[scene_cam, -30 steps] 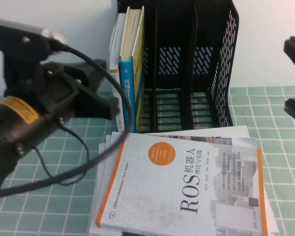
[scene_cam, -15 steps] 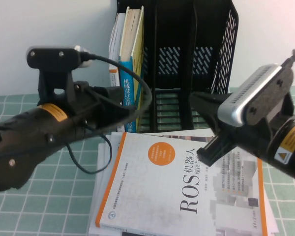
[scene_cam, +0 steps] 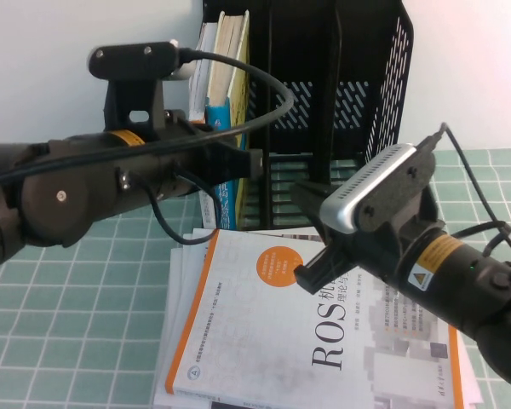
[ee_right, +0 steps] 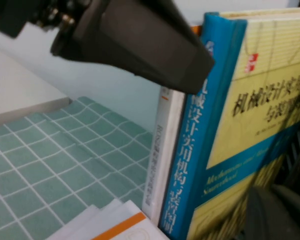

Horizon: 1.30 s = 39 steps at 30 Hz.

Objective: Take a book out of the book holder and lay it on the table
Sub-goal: Hold the bookshelf

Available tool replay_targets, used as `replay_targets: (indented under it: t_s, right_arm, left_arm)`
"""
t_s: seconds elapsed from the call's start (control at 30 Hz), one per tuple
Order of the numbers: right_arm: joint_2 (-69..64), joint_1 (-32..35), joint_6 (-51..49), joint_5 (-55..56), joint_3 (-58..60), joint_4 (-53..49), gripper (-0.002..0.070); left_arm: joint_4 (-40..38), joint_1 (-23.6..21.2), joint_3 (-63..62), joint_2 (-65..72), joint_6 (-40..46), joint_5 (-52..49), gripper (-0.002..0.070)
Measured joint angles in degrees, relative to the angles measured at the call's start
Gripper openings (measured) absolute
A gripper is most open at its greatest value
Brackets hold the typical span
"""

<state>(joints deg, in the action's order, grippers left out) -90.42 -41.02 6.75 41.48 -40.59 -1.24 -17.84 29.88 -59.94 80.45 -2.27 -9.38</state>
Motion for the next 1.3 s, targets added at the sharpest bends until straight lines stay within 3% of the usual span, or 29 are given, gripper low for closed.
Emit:
replay_targets:
  t_s: [0.17,0.27,0.43,0.53,0.63,1.03,1.3]
  right_arm:
    - [-2.4,0.0,0.2,1.2,-1.8,0.0,0.0016]
    - [-3.6,0.0,0.2,2.4,-2.8,0.1,0.0065]
    - [-6.9,0.0,-0.2,4.4,-5.4,-0.2,0.0231]
    - [-9.5,0.0,-2.1,4.7,-8.0,-0.5,0.0325]
    - [-11.7,0.0,-3.3,5.3,-10.1,0.0,0.0373]
    - [-12.6,0.0,-3.5,5.7,-11.4,3.0,0.0394]
    - [-14.4,0.0,-3.5,4.9,-11.4,1.9,0.0394]
  left_arm:
    - [0.1,-3.6,0.0,0.2,-0.4,-0.2,-0.0003]
    - [-1.6,-7.1,0.0,0.5,-1.3,-1.6,-0.0003]
    - [-3.2,-10.7,0.0,0.5,-1.5,-2.2,-0.0003]
    - [-4.9,-10.9,-0.1,0.5,-1.5,-3.1,-0.0003]
    - [-8.1,-10.1,-0.5,0.5,-0.6,-6.2,-0.0003]
    - [-30.5,-6.8,-2.1,0.5,18.3,-12.8,-0.0003]
    - [-30.8,-6.8,-2.1,0.6,22.0,-7.4,-0.0002]
